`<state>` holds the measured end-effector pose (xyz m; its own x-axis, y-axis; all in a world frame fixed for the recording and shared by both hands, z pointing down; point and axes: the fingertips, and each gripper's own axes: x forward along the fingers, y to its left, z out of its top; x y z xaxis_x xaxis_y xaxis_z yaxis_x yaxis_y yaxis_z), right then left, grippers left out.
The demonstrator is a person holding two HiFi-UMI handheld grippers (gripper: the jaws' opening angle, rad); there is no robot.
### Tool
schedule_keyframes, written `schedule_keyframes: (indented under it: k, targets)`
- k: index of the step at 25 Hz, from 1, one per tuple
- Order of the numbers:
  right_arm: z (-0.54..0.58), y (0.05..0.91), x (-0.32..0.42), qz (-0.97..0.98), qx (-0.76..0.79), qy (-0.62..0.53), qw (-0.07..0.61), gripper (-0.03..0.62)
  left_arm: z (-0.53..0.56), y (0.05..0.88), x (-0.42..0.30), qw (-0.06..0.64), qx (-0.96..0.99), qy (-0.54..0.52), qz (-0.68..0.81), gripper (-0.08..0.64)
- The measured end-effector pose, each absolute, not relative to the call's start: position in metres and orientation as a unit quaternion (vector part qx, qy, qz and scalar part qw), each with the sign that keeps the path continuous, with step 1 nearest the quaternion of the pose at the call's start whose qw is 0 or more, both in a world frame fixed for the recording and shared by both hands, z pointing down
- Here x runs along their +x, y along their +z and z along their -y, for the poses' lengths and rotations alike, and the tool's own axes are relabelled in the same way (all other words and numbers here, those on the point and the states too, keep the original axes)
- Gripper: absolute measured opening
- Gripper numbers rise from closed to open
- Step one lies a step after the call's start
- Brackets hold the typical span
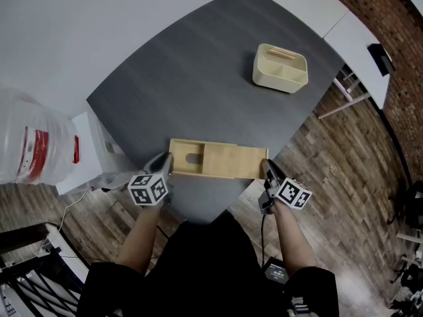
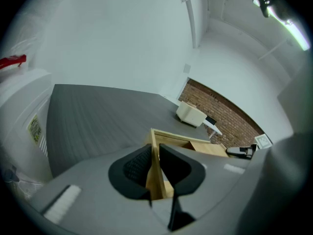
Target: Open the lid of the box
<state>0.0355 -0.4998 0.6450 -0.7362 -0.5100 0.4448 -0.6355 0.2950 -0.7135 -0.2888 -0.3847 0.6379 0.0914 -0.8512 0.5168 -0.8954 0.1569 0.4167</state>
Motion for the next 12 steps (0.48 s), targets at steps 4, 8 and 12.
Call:
schedule_keyframes:
  k: [4, 8, 12]
  targets:
    - [0.503, 0.645, 0.045, 0.798, 0.368, 0.474, 0.059, 0.066, 0.385, 0.638, -0.29, 0.355, 0.648, 0.029, 0.673, 0.049]
    - [0.505, 0.644, 0.055, 0.794, 0.378, 0.474, 0.054, 0.064, 0.385, 0.637, -0.29, 0.354, 0.648, 0.03, 0.674, 0.049]
    - [0.505, 0.644, 0.059, 0.793, 0.383, 0.47, 0.053, 0.064, 0.384, 0.638, -0.291, 0.352, 0.647, 0.032, 0.676, 0.049]
